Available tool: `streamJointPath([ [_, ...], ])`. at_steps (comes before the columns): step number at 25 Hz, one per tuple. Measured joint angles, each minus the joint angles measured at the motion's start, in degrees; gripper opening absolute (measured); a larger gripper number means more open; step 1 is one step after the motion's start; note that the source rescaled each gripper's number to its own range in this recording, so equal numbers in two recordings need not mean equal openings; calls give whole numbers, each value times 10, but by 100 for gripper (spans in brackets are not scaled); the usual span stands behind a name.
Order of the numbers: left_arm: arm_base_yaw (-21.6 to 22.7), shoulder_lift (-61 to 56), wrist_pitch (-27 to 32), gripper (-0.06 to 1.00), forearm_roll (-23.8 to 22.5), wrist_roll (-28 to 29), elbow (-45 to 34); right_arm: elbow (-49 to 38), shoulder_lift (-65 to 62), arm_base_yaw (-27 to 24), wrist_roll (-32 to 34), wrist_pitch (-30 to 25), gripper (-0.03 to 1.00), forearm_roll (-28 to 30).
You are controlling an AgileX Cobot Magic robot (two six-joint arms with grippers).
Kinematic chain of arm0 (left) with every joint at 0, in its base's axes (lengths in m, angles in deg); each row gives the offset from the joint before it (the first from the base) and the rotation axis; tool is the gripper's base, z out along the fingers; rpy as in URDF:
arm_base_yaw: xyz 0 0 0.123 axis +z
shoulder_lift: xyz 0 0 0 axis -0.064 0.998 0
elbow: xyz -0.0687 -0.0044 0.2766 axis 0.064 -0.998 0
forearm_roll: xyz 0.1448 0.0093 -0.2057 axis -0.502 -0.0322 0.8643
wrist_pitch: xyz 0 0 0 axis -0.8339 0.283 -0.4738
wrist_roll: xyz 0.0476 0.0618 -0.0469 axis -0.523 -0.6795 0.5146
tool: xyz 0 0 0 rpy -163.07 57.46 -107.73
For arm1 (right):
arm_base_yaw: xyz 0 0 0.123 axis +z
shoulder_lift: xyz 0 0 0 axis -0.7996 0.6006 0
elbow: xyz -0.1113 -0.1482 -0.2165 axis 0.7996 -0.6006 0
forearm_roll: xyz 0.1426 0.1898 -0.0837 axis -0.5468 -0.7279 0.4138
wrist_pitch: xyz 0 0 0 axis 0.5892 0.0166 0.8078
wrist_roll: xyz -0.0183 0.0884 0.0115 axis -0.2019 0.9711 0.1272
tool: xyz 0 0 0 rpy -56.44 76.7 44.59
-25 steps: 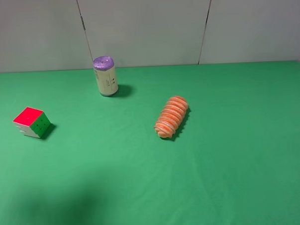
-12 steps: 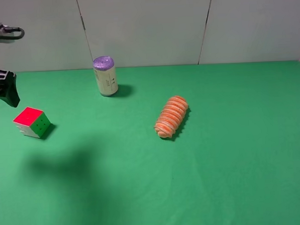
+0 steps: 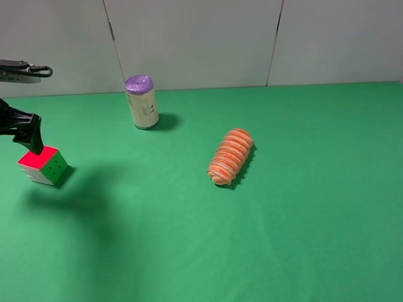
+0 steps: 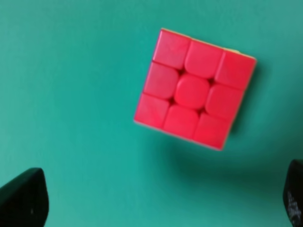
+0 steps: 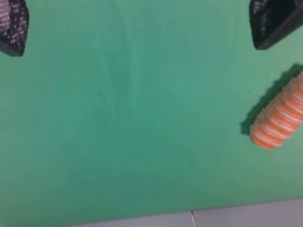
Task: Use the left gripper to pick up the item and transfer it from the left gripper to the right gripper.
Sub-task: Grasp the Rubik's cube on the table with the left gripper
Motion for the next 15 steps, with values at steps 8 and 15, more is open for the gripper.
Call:
streamJointPath([
  [8,0,85,-68,100,12,-3,0,0,0,0,0,0,100,0],
  [15,0,128,-108,100,15,-13,0,0,0,0,0,0,100,0],
])
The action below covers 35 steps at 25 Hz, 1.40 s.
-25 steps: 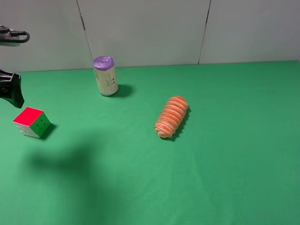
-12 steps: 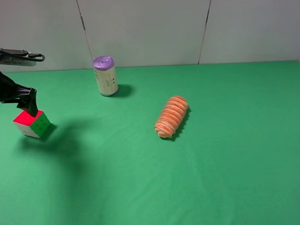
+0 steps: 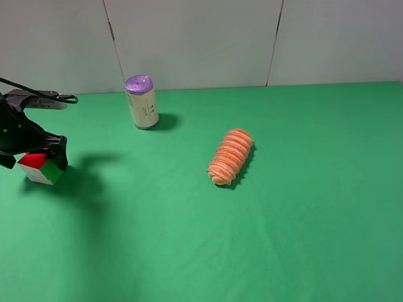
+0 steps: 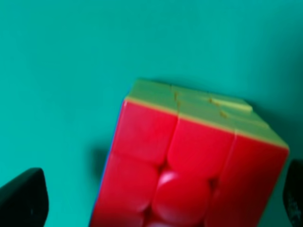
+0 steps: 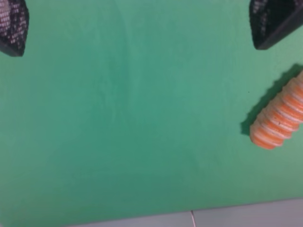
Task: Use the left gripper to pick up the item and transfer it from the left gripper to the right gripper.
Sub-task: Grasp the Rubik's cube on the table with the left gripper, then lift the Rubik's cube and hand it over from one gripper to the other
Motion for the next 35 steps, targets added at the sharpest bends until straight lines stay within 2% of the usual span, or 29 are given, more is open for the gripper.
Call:
streamJointPath([
  [16,0,14,-39,99,2,-3,0,0,0,0,0,0,100,0],
  [18,0,14,-39,90,2,-5,0,0,0,0,0,0,100,0],
  [19,0,14,-39,81,2,-5,0,0,0,0,0,0,100,0],
  [21,0,14,-39,58,2,-7,0,0,0,0,0,0,100,0],
  [25,0,14,-42,6,2,-8,0,0,0,0,0,0,100,0],
  [26,0,14,-44,0,2,-9,0,0,0,0,0,0,100,0],
  [35,0,14,-53,0,2,-9,0,0,0,0,0,0,100,0],
])
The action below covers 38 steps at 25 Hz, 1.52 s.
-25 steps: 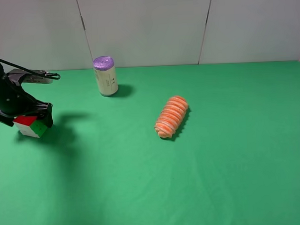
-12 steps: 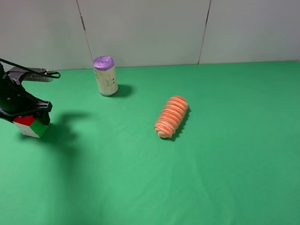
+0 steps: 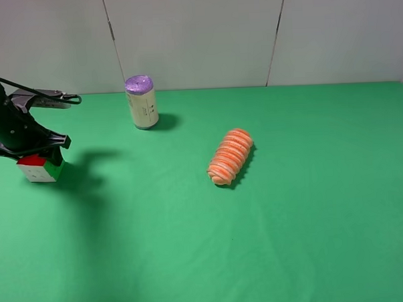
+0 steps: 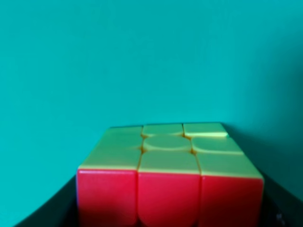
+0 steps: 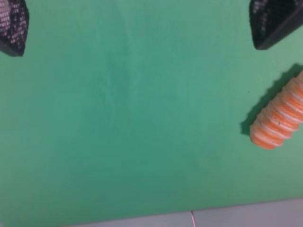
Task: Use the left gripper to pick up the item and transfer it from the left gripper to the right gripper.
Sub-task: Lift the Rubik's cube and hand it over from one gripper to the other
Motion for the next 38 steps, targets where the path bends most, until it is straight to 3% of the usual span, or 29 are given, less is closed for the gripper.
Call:
streamJointPath([
  [4,0,-1,6,0,0,0,14,0,0,0,0,0,100,0],
  [9,0,-30,67,0,5,4,37,0,0,0,0,0,100,0],
  [20,0,-159,173,0,92,2,40,0,0,0,0,0,100,0],
  [26,0,-215,225,0,163,-38,40,0,0,0,0,0,100,0],
  [32,-4,-229,274,0,272,-96,40,0,0,0,0,0,100,0],
  [38,-64,-229,272,0,345,-136,40,0,0,0,0,0,100,0],
])
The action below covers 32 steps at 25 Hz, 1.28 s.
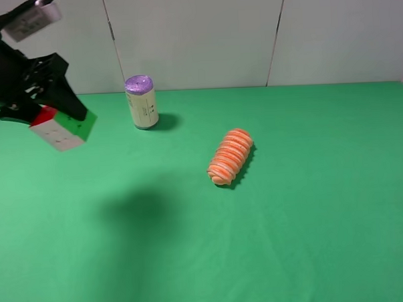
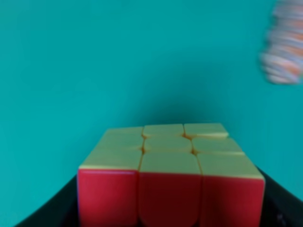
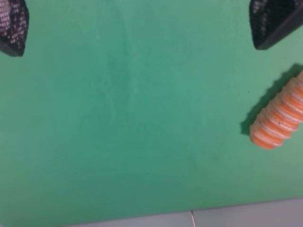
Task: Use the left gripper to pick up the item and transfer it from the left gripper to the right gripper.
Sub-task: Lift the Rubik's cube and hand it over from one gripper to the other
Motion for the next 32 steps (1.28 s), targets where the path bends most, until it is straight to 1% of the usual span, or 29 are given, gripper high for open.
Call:
streamJointPath([
  [5,-54,0,-28,0,48,-1,0,0,0,0,0,0,100,0],
  [9,-81,0,-45,0,85,-2,0,0,0,0,0,0,100,0],
  [13,-93,0,-54,0,136,-12,0,0,0,0,0,0,100,-2],
  [19,-93,0,-53,0,241,-49,0,0,0,0,0,0,100,-16],
  [23,-93,0,-38,0,288,-59,0,0,0,0,-17,0,100,-41],
  [26,-93,0,-19,0,309,-62,0,0,0,0,-53,0,100,-70],
  [32,-93,0,19,0,345,-73,0,1,3,0,-130,6,100,-163],
])
